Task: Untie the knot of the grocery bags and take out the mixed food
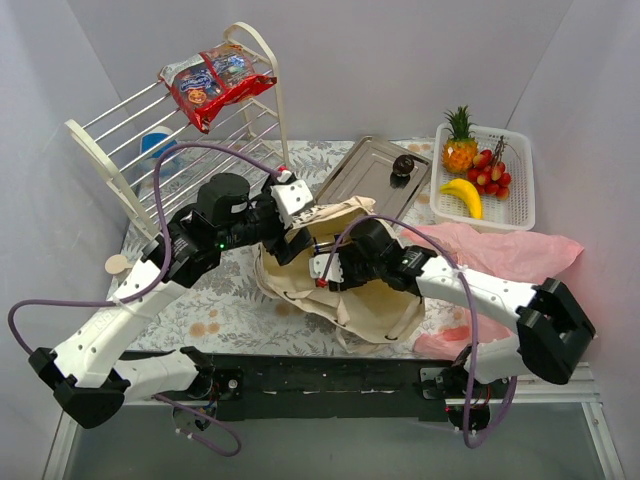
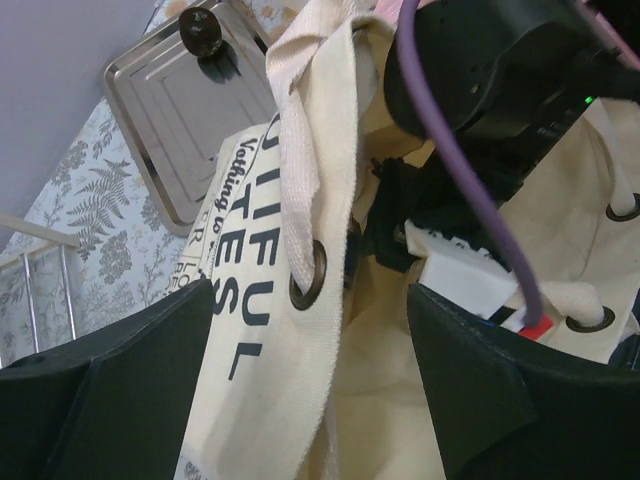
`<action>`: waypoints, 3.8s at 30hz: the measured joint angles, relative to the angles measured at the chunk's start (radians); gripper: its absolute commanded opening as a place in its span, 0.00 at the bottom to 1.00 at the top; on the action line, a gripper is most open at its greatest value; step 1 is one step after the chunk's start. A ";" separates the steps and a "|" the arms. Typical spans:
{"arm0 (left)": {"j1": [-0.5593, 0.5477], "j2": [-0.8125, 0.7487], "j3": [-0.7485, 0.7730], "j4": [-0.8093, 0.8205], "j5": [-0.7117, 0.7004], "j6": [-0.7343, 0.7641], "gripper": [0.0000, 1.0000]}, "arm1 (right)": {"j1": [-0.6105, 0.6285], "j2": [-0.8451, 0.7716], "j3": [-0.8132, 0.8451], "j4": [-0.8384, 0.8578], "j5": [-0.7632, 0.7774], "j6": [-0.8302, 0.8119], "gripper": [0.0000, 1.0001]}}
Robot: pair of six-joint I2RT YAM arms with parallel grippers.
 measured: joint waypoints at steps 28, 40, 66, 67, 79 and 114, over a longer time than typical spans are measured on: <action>0.000 0.016 -0.043 0.098 -0.010 0.026 0.77 | -0.068 0.341 0.111 0.080 0.112 -0.205 0.03; 0.016 0.197 0.060 0.276 -0.077 0.060 0.77 | -0.090 -0.107 0.236 -0.230 0.007 0.044 0.01; 0.408 0.509 0.711 0.145 0.623 -0.602 0.98 | -0.161 -0.381 0.203 -0.100 -0.125 -0.895 0.01; 0.409 0.508 0.670 0.151 0.666 -0.628 0.98 | -0.161 -0.356 0.198 -0.076 -0.134 -0.930 0.01; 0.413 0.533 0.418 0.324 1.020 -0.945 0.98 | -0.165 -0.269 0.199 0.051 -0.317 -1.061 0.01; 0.337 0.733 0.472 0.463 1.125 -1.091 0.00 | -0.166 -0.148 0.262 0.051 -0.405 -1.101 0.09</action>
